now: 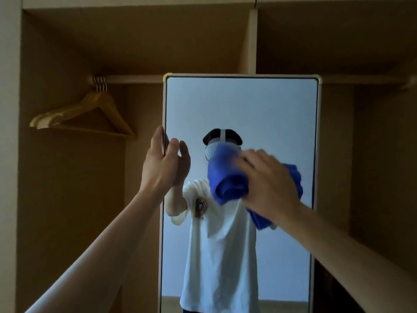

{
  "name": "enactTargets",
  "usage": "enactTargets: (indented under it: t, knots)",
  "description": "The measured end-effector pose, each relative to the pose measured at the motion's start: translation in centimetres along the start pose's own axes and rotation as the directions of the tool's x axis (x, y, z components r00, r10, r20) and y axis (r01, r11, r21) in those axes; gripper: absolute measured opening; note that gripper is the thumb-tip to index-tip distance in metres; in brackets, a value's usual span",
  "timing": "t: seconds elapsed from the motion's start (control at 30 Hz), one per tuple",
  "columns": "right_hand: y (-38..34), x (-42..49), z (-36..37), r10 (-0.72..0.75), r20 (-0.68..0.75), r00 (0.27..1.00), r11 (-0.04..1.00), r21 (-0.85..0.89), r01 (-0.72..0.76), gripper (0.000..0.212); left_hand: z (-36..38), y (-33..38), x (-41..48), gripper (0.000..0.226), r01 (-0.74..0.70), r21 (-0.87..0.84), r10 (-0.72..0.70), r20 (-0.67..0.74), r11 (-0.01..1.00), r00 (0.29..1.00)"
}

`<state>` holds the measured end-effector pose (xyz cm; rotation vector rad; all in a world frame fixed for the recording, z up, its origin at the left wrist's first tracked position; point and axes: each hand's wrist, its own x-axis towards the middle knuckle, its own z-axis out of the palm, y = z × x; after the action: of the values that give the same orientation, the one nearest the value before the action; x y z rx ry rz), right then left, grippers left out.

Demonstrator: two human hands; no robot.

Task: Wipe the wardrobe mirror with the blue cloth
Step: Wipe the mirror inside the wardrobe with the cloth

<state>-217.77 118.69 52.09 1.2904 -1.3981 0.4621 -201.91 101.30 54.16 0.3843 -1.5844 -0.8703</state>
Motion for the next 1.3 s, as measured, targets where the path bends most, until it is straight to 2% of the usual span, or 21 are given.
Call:
enactTargets:
  t: [0.13, 0.23, 0.33, 0.47, 0.57, 0.67, 0.83, 0.97, 1.07, 1.23, 1.3]
  knots:
    - [-3.2, -6.5, 2.5, -0.198, 0.167, 0.966, 0.979, 0.09, 0.185, 0.033, -0.1, -0.6, -0.1, 0.06, -0.031, 0.027, 0.031, -0.005, 0.999, 1.0]
    - [-4.2, -9.3, 2.7, -0.292, 0.227, 0.929, 0.956, 0.102, 0.275, 0.035, -0.1, -1.1, -0.7, 0.063, 0.006, 0.071, -0.007, 0.009, 0.997, 1.0]
    - [-2.9, -8.2, 1.4, -0.246, 0.199, 0.948, 0.969, 0.073, 0.236, 0.036, 0.0, -2.0, -2.0, 0.062, 0.059, 0.113, -0.064, 0.045, 0.992, 0.997]
    - [1.3, -3.4, -1.3, -0.055, 0.103, 0.993, 0.998, -0.001, 0.055, 0.047, -0.2, -2.8, -3.4, 0.057, 0.053, 0.148, -0.062, 0.06, 0.988, 0.996]
    - [5.0, 0.1, -3.9, 0.085, 0.065, 0.994, 0.996, -0.044, -0.083, 0.048, -0.3, -3.2, -4.1, 0.057, 0.031, 0.154, -0.041, 0.061, 0.988, 0.997]
    - [7.0, 1.1, -4.9, 0.143, 0.02, 0.99, 0.99, -0.002, -0.143, 0.046, -0.3, -4.0, -4.8, 0.064, 0.023, 0.186, -0.031, 0.044, 0.982, 0.999]
    - [5.9, -2.4, -3.4, 0.085, 0.067, 0.994, 0.996, -0.009, -0.085, 0.041, 1.1, -4.9, -6.3, 0.074, 0.026, 0.174, -0.027, 0.003, 0.984, 1.0]
    - [2.8, -7.1, -0.9, 0.065, 0.067, 0.996, 0.994, 0.085, -0.071, 0.037, 2.0, -5.2, -7.6, 0.079, 0.018, 0.178, -0.011, -0.042, 0.984, 0.999]
    - [-0.7, -11.5, 1.2, 0.037, 0.13, 0.991, 0.986, 0.159, -0.057, 0.037, 2.1, -5.5, -8.1, 0.078, 0.014, 0.188, -0.002, -0.064, 0.982, 0.998]
    - [-5.9, -18.5, 4.1, -0.131, 0.262, 0.956, 0.977, 0.199, 0.08, 0.033, 1.1, -7.3, -10.6, 0.071, 0.027, 0.196, -0.016, -0.056, 0.98, 0.998]
    - [-6.7, -19.5, 4.6, -0.173, 0.302, 0.938, 0.975, 0.188, 0.119, 0.035, 0.7, -8.4, -11.8, 0.067, 0.087, 0.196, -0.08, -0.042, 0.977, 0.996]
